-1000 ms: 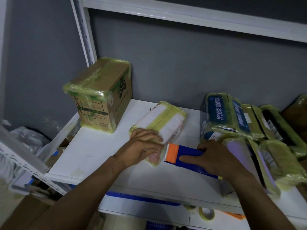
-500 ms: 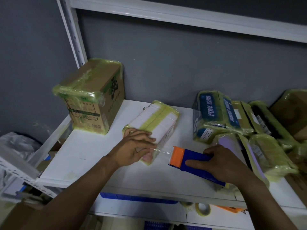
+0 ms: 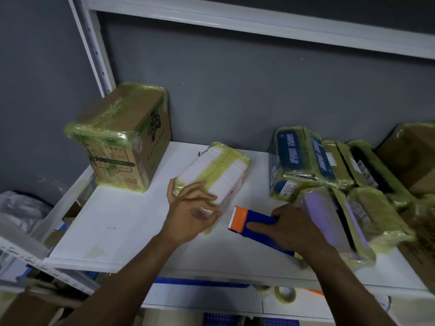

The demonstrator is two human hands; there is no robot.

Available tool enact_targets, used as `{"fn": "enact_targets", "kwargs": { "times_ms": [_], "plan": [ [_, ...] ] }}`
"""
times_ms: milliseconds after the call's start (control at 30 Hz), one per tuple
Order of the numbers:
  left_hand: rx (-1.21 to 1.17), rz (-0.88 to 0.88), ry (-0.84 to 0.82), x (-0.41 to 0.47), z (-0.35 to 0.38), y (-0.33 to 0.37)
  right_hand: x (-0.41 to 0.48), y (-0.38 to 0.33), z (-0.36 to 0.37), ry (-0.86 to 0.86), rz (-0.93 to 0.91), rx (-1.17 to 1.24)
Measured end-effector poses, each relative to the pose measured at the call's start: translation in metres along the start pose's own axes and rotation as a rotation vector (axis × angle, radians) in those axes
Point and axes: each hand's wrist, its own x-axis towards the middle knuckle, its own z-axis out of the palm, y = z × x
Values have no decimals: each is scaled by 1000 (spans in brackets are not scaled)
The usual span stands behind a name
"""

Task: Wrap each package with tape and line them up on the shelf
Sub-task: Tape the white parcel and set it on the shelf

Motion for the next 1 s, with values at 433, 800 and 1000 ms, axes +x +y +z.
{"fn": "enact_targets", "kwargs": {
  "times_ms": [433, 800, 1000],
  "plan": [
    [366, -205, -81, -6, 2, 7, 19, -16, 41, 30, -45, -59],
    [340, -230, 35, -6, 17, 1, 13, -21, 48, 109, -60, -130],
    [323, -283, 45, -3, 17, 8, 5, -27, 44, 182, -93, -233]
  ]
}}
